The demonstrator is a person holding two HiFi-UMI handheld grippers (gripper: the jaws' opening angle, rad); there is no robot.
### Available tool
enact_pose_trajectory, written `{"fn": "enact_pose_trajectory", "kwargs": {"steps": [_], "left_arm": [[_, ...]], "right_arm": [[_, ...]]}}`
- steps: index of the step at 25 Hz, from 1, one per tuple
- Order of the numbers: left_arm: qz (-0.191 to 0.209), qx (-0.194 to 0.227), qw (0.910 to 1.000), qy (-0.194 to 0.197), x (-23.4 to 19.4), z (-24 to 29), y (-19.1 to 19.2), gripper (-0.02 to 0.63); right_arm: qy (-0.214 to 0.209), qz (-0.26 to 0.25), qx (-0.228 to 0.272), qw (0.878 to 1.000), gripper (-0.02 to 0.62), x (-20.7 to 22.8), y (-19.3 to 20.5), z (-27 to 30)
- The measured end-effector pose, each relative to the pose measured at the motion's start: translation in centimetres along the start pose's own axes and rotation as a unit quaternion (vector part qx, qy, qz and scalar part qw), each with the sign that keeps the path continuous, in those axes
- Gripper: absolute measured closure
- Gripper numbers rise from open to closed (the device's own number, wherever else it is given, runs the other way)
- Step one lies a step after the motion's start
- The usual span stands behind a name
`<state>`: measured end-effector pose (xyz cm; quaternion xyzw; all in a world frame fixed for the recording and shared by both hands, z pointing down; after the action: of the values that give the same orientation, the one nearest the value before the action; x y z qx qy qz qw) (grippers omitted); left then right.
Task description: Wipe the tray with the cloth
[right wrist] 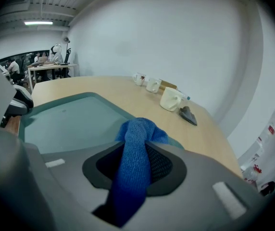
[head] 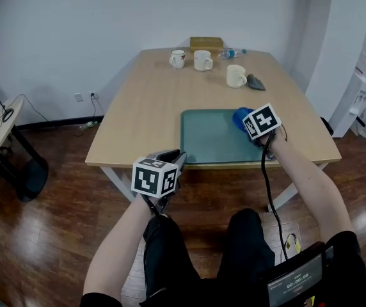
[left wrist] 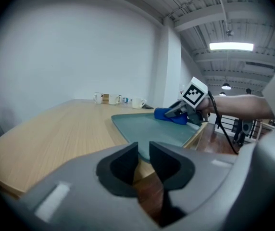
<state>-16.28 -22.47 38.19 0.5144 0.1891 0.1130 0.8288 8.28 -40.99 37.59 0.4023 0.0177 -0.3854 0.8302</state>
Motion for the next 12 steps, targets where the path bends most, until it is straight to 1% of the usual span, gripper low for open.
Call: {"fn": "enact_pose_trajectory", "kwargs": {"steps": [12], "left_arm": [[0.006, 0.006, 1.0000, 0.004, 0.2, 0.1, 0.0, 0.531]], "right_arm": [[-0.062, -0.028, 0.029, 0.997, 0.482, -8.8, -6.7, 1.8]]}}
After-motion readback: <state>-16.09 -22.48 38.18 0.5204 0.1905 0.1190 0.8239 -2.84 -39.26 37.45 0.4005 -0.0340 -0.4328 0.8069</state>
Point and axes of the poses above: the fingertips, and each gripper's own axes: z forward along the fingers, x to its right, y out of its underside, the point moved 6 cm from there along -z, backward along the fingers, and after that the axes turned 5 degrees about -z, right-handed, at the moved point
